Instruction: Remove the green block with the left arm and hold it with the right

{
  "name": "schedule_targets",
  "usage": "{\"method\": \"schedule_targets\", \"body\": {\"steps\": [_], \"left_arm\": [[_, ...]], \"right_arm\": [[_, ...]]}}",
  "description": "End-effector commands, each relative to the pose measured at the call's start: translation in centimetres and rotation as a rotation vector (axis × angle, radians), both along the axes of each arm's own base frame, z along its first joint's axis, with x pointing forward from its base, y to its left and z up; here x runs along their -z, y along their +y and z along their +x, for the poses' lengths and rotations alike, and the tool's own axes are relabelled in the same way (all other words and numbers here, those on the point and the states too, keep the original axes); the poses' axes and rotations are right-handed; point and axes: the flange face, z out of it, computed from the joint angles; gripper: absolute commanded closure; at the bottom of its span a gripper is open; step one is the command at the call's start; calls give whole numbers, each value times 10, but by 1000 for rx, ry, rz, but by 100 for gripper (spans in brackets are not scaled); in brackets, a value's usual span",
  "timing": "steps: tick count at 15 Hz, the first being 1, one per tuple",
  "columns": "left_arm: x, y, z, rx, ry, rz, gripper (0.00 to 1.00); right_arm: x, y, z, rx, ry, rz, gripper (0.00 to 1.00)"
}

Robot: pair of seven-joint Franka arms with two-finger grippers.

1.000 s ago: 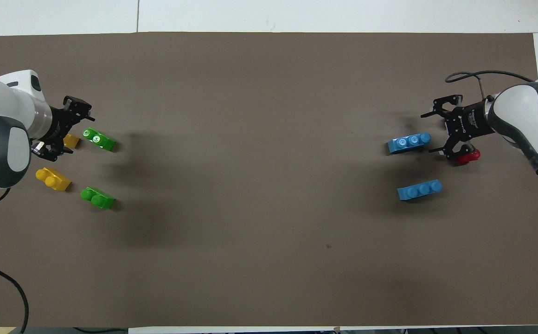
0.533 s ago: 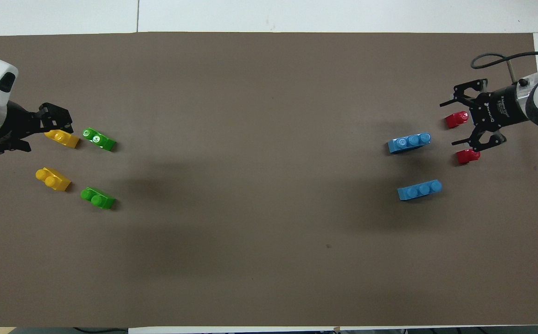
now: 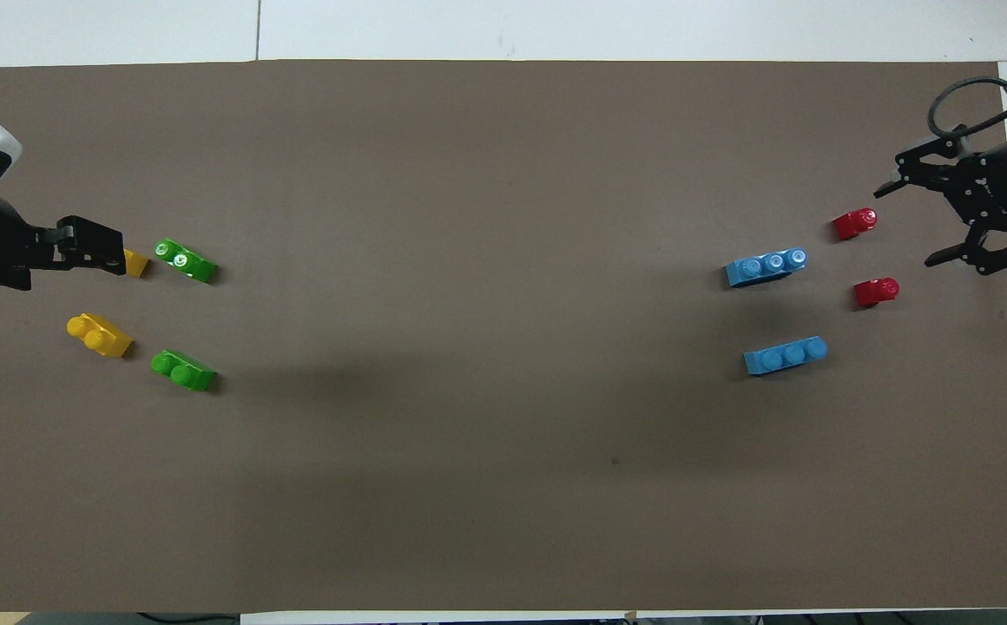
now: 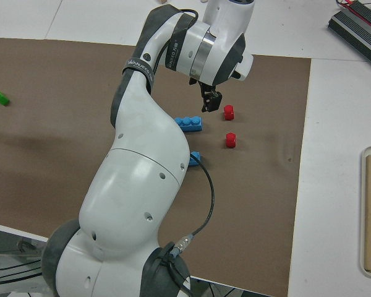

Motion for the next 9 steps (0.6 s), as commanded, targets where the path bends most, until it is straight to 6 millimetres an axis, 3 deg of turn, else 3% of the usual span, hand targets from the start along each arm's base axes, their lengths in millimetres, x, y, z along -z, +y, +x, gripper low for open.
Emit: {"method": "schedule_targets", "body": {"steps": [1,5,7,9], "left_arm": [[-13,1,-10,38,6,-7,0],[-18,-1,-9,55,-3,-6,0],[-19,-6,-11,66,6,-5,0],[-29,-7,-11,67,2,-9,0]], "right_arm": [[-42,29,-18,-292,-54,-74,2],[-71,51,-36,-693,-104,-146,0],[-73,56,-55,-782,-106,-131,0],[-78,69,-54,-809,-123,-143,0]]}}
